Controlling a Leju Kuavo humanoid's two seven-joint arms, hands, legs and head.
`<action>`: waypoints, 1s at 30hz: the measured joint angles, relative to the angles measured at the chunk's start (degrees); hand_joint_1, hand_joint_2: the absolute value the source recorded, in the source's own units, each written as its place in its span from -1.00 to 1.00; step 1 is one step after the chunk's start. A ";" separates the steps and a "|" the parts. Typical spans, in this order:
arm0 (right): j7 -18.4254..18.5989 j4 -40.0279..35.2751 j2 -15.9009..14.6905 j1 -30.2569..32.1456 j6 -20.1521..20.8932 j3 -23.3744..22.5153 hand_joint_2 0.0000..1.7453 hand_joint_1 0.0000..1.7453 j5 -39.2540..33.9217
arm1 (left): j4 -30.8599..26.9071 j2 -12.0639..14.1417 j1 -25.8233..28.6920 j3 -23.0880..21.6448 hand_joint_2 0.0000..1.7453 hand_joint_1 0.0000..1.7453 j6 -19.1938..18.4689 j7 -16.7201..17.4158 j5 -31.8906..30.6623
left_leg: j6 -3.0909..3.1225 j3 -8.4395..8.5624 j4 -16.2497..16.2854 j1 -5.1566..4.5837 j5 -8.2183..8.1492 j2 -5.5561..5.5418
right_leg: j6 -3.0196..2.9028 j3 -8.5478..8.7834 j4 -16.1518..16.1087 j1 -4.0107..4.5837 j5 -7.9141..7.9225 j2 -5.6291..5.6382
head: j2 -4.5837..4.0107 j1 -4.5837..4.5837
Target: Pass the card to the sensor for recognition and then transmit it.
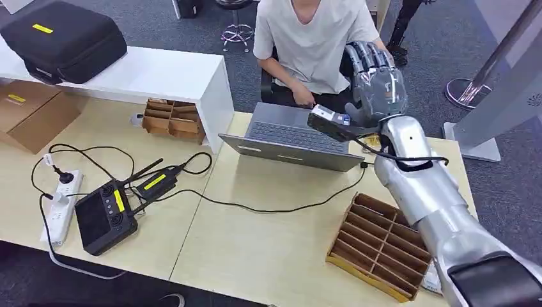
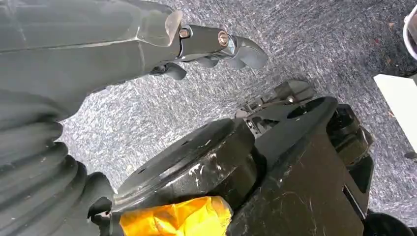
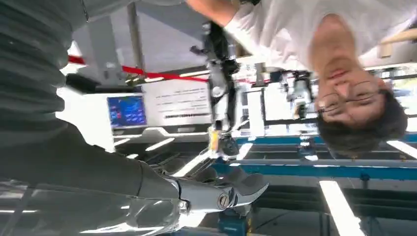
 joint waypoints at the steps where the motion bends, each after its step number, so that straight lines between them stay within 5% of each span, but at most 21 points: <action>1: 1.77 0.24 -1.38 -1.22 0.13 0.11 1.00 -1.00 0.74 | -0.07 0.04 0.14 0.00 1.00 -1.00 -0.09 0.00 0.37 | 0.01 -0.02 0.07 0.00 0.01 -0.08 | 0.00 -0.09 -0.03 -0.01 0.00 -0.09 | 0.00 0.04; 6: -3.79 2.71 -14.59 -7.59 1.03 -2.75 1.00 -1.00 -1.76 | -0.07 0.15 1.32 0.02 1.00 -1.00 -0.24 -0.17 1.81 | 0.30 -0.52 0.20 -0.01 0.15 -0.99 | 0.13 0.00 -0.10 -0.05 0.02 -1.06 | 0.00 0.09; 16: -3.27 9.29 -40.07 -5.88 1.09 -8.05 1.00 -1.00 -3.44 | -0.07 0.04 2.23 0.15 1.00 -1.00 0.00 -1.03 3.74 | 0.69 -0.66 0.45 -0.12 -0.15 -1.34 | 0.65 0.17 -0.27 -0.17 -0.14 -1.34 | 0.00 0.07; 23: 0.93 12.09 -51.35 -0.85 3.83 -10.06 1.00 -1.00 -3.11 | -0.07 0.04 2.31 0.20 1.00 -1.00 0.22 -0.52 4.37 | 0.82 -0.48 0.47 -0.12 -0.35 -0.86 | 0.75 0.13 -0.31 -0.20 -0.23 -0.91 | 0.00 0.02; 30: 5.90 15.37 -61.94 11.77 7.02 -14.12 1.00 -1.00 -6.68 | -0.07 -0.20 2.48 0.31 1.00 -1.00 0.42 -0.13 5.16 | 0.91 -0.32 0.36 -0.13 -0.62 -1.05 | 0.83 0.45 -0.36 -0.21 -0.47 -1.07 | 0.02 0.07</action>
